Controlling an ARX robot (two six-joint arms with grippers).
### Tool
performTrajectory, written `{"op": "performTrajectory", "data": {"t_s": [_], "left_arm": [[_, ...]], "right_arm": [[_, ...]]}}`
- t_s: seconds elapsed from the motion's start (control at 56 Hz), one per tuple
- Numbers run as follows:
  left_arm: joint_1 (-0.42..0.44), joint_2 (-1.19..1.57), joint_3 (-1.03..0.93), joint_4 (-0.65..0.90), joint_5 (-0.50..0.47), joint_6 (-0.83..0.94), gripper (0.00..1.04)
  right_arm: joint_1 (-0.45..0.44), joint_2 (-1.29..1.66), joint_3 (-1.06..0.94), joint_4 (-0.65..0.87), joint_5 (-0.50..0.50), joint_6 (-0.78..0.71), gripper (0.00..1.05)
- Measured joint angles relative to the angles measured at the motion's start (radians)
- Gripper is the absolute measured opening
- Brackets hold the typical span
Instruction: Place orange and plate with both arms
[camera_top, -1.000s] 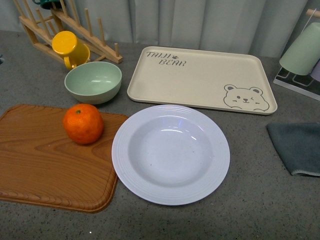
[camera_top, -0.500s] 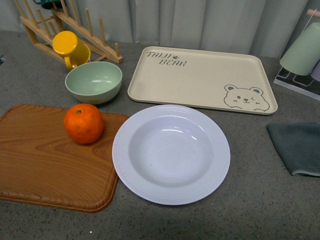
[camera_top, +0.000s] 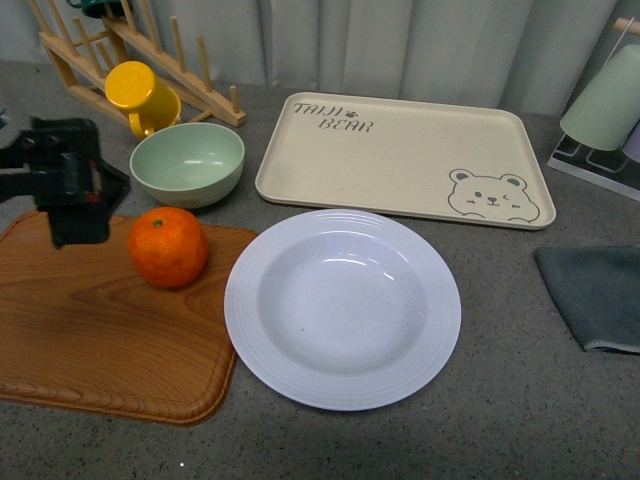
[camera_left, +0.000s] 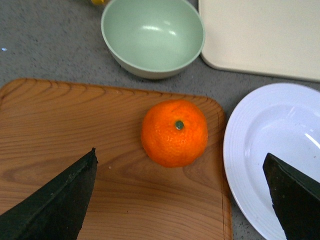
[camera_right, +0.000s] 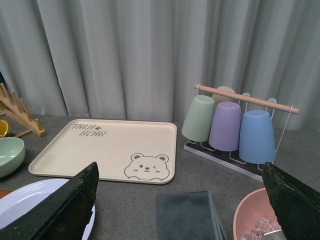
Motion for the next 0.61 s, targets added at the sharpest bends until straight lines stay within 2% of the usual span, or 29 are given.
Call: {"op": "performTrajectory", "data": {"t_s": [0.161,0.607], "left_arm": [[-0.014,0.130,0.122,-0.099,0.007,0.029,0.98],[-0.013,0.325,0.264,-0.148,0.008,0.069,0.98]], "right_arm": [[0.000,0.000,0.000,0.000,0.000,0.000,0.96],[0.000,0.000,0.000,0.000,0.000,0.000,0.96]]}}
